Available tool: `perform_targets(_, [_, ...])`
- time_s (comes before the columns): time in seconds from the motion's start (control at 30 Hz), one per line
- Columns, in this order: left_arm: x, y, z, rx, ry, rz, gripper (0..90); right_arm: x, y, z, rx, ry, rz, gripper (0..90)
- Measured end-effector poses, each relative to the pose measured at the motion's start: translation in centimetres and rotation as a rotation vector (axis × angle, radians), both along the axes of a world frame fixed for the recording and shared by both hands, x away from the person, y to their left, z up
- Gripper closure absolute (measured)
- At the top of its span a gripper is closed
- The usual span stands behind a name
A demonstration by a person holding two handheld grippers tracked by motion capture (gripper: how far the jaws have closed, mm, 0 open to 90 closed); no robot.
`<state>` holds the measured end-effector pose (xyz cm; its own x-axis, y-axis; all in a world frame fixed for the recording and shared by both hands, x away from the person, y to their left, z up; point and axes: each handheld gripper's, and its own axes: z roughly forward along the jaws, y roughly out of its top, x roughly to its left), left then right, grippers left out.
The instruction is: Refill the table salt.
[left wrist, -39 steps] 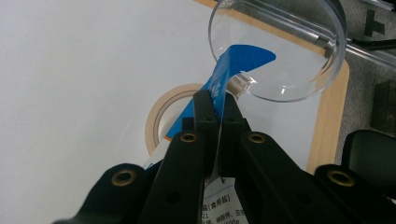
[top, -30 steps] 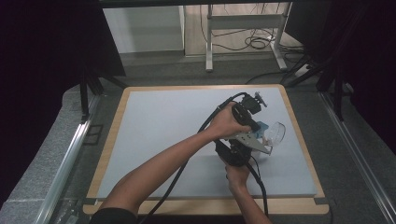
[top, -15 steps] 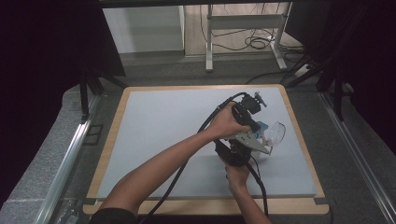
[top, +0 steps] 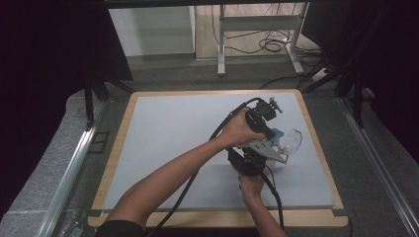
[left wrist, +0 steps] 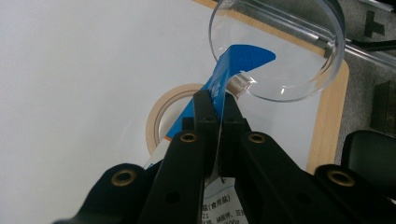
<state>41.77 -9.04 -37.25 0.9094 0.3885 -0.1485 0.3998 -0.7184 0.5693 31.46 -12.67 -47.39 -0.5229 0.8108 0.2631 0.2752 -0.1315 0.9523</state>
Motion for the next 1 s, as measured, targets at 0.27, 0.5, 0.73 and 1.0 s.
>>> perform_targets(0.27, [0.01,-0.03,-0.02,0.001,0.0,0.001,90.0,0.01,-0.01,0.0,0.001,0.002,0.0,59.9])
perform_targets(0.5, [0.01,-0.04,-0.02,0.001,0.0,0.0,90.0,0.0,-0.03,0.02,0.002,0.002,0.0,60.0])
perform_targets(0.73, [0.02,-0.05,-0.02,0.001,-0.001,0.0,90.0,-0.01,-0.06,0.04,0.004,0.002,0.0,60.1])
perform_targets(1.0, [0.03,-0.05,-0.02,0.0,-0.002,-0.001,90.0,-0.04,-0.09,0.08,0.006,0.004,0.0,60.1])
